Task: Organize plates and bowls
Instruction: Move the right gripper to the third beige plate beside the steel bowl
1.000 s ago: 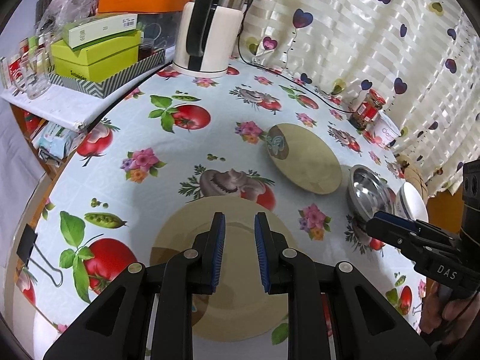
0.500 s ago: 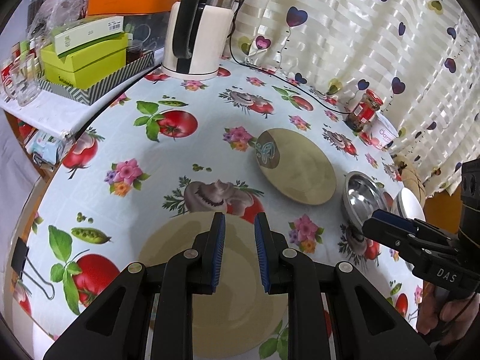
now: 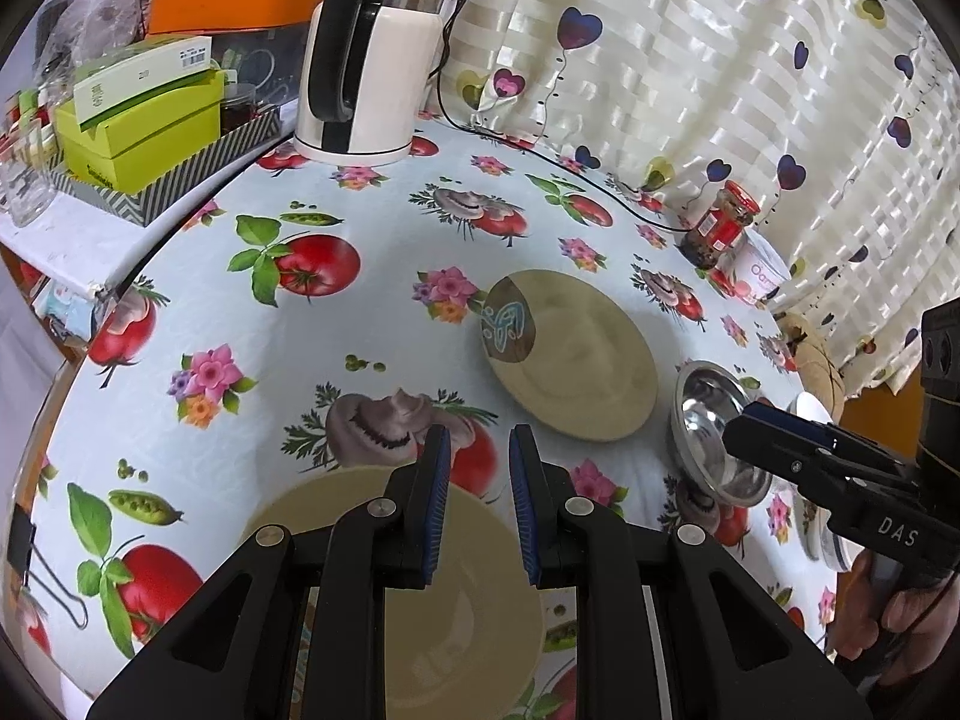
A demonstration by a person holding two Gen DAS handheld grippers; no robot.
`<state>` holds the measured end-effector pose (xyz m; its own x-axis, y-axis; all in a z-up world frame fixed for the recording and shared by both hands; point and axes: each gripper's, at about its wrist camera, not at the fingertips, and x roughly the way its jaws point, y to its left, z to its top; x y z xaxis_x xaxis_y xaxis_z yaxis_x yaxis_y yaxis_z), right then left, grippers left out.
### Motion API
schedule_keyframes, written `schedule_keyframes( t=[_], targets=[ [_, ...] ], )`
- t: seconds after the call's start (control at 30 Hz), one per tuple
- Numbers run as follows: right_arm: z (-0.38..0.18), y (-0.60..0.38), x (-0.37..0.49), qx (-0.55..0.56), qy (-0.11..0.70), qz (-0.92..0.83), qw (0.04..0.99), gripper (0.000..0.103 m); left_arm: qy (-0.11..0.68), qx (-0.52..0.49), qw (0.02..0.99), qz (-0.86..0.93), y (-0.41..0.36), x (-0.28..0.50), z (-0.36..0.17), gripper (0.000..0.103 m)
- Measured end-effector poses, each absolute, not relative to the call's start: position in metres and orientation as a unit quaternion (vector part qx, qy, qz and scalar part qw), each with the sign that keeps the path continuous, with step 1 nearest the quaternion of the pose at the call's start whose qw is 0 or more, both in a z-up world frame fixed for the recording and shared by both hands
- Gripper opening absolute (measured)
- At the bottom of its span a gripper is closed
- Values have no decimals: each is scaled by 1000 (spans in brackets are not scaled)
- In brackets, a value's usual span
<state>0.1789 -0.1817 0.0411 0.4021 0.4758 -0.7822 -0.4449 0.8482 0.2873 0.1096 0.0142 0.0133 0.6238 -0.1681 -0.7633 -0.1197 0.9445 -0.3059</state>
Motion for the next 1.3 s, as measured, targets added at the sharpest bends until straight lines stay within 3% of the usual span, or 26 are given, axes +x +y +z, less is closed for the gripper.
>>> schedule_keyframes(
  t=[1.3],
  targets=[
    [-1,-192,290,25,538,243,807,45,496,-223,839,-11,7,194,-32,22]
  ],
)
